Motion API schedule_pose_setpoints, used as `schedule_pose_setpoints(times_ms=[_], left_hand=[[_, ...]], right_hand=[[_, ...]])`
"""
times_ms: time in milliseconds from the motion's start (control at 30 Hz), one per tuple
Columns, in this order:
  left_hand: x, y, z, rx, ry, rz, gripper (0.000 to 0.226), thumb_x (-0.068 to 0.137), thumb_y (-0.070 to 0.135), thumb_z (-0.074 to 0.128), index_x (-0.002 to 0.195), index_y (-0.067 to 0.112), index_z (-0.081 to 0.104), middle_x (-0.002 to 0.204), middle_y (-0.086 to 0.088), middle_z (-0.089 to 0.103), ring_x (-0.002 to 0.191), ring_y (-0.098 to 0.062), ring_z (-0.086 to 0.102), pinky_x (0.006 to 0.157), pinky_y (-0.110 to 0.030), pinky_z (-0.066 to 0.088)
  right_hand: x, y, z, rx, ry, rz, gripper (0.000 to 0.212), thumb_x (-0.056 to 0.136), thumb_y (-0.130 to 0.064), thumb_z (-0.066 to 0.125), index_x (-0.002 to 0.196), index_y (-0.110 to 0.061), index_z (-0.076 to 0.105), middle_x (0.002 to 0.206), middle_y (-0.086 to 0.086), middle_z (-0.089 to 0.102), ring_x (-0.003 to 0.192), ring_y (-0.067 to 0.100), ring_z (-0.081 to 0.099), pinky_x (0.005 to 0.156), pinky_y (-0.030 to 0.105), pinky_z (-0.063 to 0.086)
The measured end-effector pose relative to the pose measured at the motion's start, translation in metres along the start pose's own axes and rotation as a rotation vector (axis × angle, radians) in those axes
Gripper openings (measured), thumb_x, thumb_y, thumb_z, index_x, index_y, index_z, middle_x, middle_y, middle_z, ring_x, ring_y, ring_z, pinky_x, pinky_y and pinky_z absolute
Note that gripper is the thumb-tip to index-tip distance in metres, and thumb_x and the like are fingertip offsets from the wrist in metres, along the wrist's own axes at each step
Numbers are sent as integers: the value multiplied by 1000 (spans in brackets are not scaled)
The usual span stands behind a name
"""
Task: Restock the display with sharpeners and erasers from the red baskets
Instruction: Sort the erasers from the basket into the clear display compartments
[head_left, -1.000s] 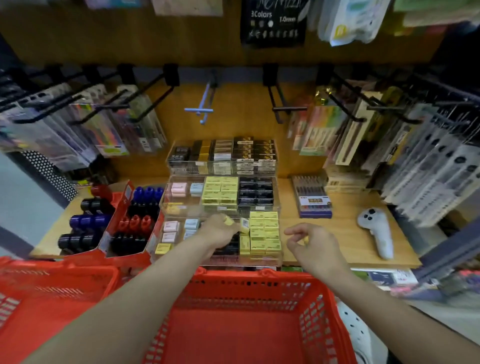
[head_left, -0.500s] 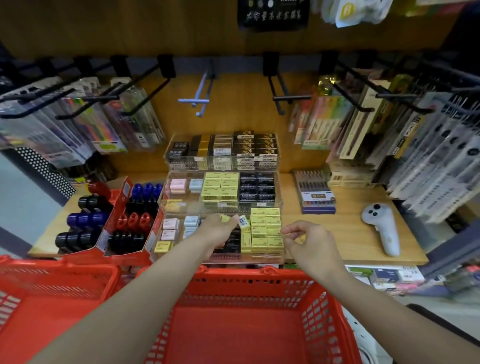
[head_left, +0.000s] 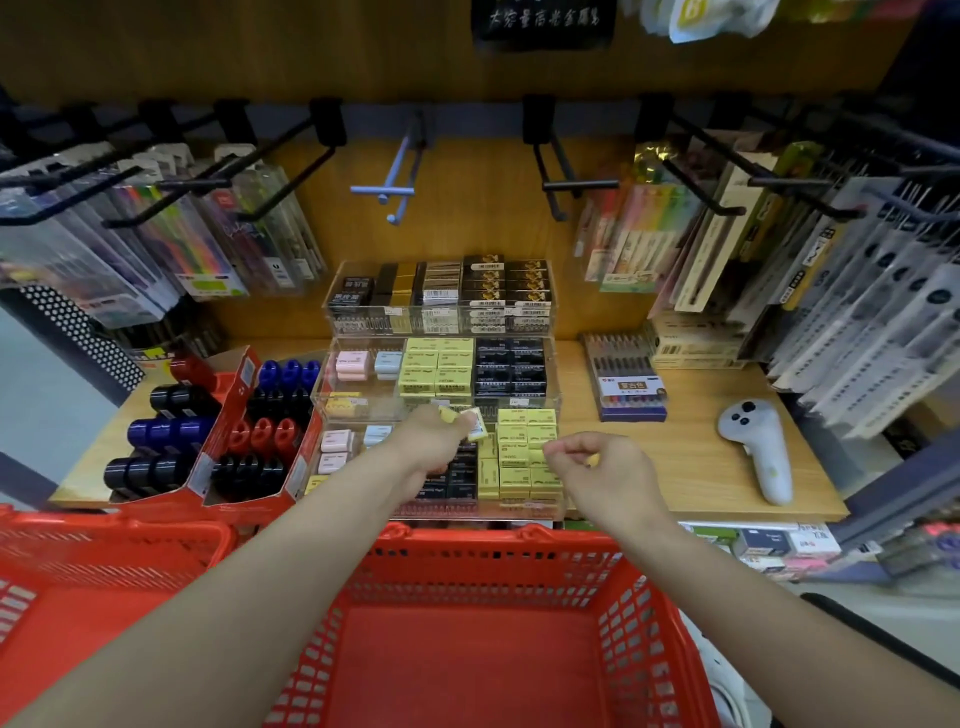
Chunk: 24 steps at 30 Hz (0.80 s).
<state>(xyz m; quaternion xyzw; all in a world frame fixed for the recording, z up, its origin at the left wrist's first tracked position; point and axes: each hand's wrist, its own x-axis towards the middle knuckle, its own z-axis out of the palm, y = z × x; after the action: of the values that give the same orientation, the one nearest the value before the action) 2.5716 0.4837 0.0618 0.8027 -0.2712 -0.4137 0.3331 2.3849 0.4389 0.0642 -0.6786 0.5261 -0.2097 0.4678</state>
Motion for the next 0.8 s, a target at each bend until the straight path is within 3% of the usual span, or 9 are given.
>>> schedule_pose_setpoints(times_ms=[33, 100, 167, 333, 400, 467, 600, 667, 800], left_hand=[[-9, 1, -6, 0, -5, 82, 50, 100, 41, 50, 140, 11, 43, 121, -8, 56, 116, -29, 54, 98, -37, 46], [-34, 5, -16, 30, -30, 295, 18, 100, 38, 52, 108, 22, 56, 85, 4, 53, 85, -16, 56, 69, -20, 44], [-56, 9, -22, 109, -36, 465, 7, 99, 35, 53, 94, 30, 54, 80, 7, 43, 66, -6, 42, 53, -10, 33], [-80, 15, -31, 168, -34, 618, 6, 98, 32, 55, 102, 29, 58, 95, 2, 43, 75, -5, 40, 64, -7, 33], [-84, 14, -34, 181, -58, 620, 12, 98, 30, 56, 109, 31, 60, 94, 2, 41, 76, -5, 40, 66, -6, 33], [-86, 10, -37, 220, -96, 614, 19, 97, 30, 57, 115, 36, 61, 91, 3, 39, 76, -6, 41, 67, -8, 37], [-86, 1, -40, -6, -172, 384, 18, 98, 31, 56, 115, 34, 62, 93, 1, 51, 75, -10, 45, 64, -16, 41], [-86, 0, -38, -226, -188, 223, 18, 99, 30, 56, 114, 25, 63, 87, 2, 48, 76, -11, 44, 62, -17, 43], [-86, 4, -31, -584, -258, 55, 33, 95, 30, 60, 120, 9, 64, 82, 0, 46, 72, -12, 43, 60, -22, 43]], right_hand=[[1, -6, 0, 147, -78, 113, 19, 94, -36, 63, 91, -21, 74, 76, -15, 73, 60, 13, 56, 43, 12, 41], [-1, -20, 0, 525, -331, 375, 36, 94, -46, 58, 108, -15, 69, 91, -6, 77, 46, 5, 34, 39, 16, 31], [-5, -32, -1, 820, -513, 526, 40, 93, -45, 57, 112, -10, 64, 105, 3, 75, 42, 2, 24, 37, 14, 25], [-17, -47, -1, 1131, -698, 638, 19, 80, -23, 72, 86, -5, 73, 110, 8, 72, 41, 2, 27, 35, 15, 28], [-18, -45, -4, 1188, -745, 648, 19, 80, -18, 73, 93, -5, 70, 99, 4, 68, 43, 1, 28, 36, 15, 29], [-20, -45, -6, 1140, -708, 593, 23, 77, -14, 75, 98, -6, 69, 83, 0, 59, 43, 1, 28, 36, 15, 29], [-24, -45, -2, 613, -377, 264, 32, 76, -24, 81, 106, -20, 74, 54, -12, 53, 41, 2, 33, 39, 16, 31], [-26, -47, -1, 493, -211, 123, 27, 75, -28, 83, 100, -30, 76, 61, -16, 66, 42, 0, 49, 45, 15, 36], [-27, -53, 7, 410, -32, -89, 26, 71, -27, 86, 93, -33, 75, 83, -22, 72, 72, -7, 65, 65, 18, 44]])
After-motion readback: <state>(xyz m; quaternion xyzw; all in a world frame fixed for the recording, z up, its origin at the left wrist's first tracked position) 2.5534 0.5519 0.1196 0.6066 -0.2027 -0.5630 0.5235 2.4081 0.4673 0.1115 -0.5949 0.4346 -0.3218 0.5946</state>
